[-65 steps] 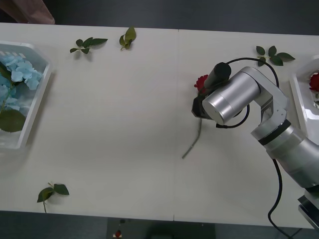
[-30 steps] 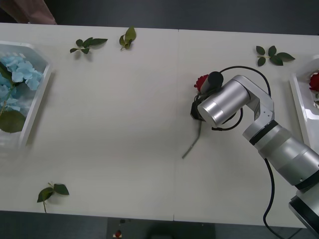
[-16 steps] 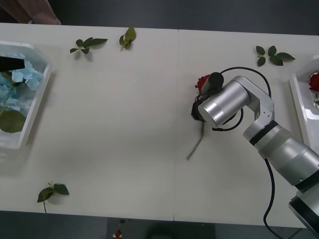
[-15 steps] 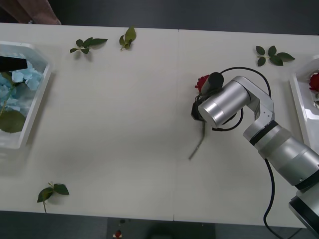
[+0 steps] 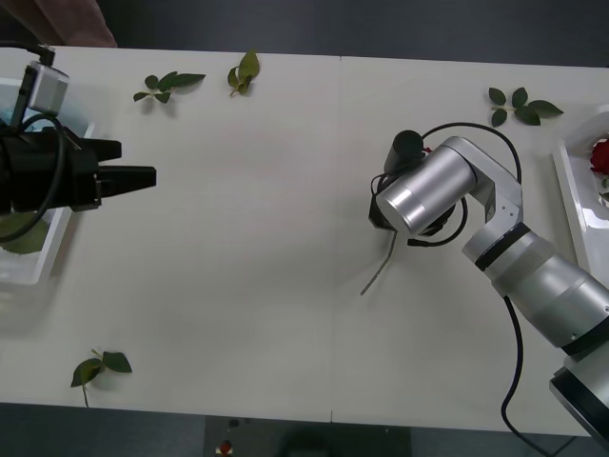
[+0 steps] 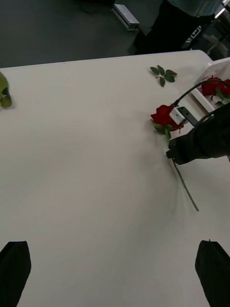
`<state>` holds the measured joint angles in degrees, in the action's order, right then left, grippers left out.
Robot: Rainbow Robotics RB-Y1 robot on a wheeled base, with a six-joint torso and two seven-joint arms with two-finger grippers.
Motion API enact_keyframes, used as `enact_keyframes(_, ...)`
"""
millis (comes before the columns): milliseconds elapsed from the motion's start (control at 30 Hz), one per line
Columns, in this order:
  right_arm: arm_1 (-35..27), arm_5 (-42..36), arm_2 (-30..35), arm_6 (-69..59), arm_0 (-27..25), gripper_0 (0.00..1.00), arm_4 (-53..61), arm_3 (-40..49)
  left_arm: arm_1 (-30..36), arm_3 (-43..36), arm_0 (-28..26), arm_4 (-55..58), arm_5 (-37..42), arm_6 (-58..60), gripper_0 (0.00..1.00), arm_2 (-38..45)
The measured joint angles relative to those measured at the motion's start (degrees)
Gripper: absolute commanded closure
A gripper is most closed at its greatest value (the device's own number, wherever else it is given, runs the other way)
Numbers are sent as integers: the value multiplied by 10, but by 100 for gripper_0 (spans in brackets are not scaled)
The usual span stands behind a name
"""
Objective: Put the red flowers into the right box and the blue flowers into the left box
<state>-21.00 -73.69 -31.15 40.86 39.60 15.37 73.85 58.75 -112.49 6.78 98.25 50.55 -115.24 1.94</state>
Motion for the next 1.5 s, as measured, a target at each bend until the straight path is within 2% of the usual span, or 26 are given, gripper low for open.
enact_keyframes(133, -1, -45, 1, 0, 16, 100, 0, 15, 0, -21, 1, 17, -23, -54, 0, -45)
enact_keyframes(267, -16, -84, 17, 0, 18, 100, 15, 68, 0, -30, 14, 27, -24, -89, 0, -82)
enact_keyframes(433, -50, -140, 43, 0, 18, 100, 48, 145, 0, -35, 42, 43, -24, -99, 0, -115)
enact_keyframes(600, -87, -198, 84, 2, 18, 100, 103, 204, 0, -42, 68, 56, -24, -170, 0, -138)
enact_keyframes(767, -103, -255, 161, 74, 18, 100, 135, 231, 0, -42, 79, 72, -24, -182, 0, -145)
enact_keyframes(967, -104, -324, 269, 159, 18, 100, 147, 251, 0, -42, 79, 102, -24, -263, 0, -145)
enact_keyframes(1133, -115, -359, 331, 232, 18, 100, 150, 260, 0, -42, 79, 137, -24, -269, 0, -145)
enact_keyframes(1333, -143, -365, 412, 319, 18, 100, 154, 260, 6, -42, 79, 181, -24, -343, 0, -145)
enact_keyframes(1500, -146, -365, 508, 419, 10, 100, 152, 260, 33, -52, 79, 209, -23, -344, 0, -145)
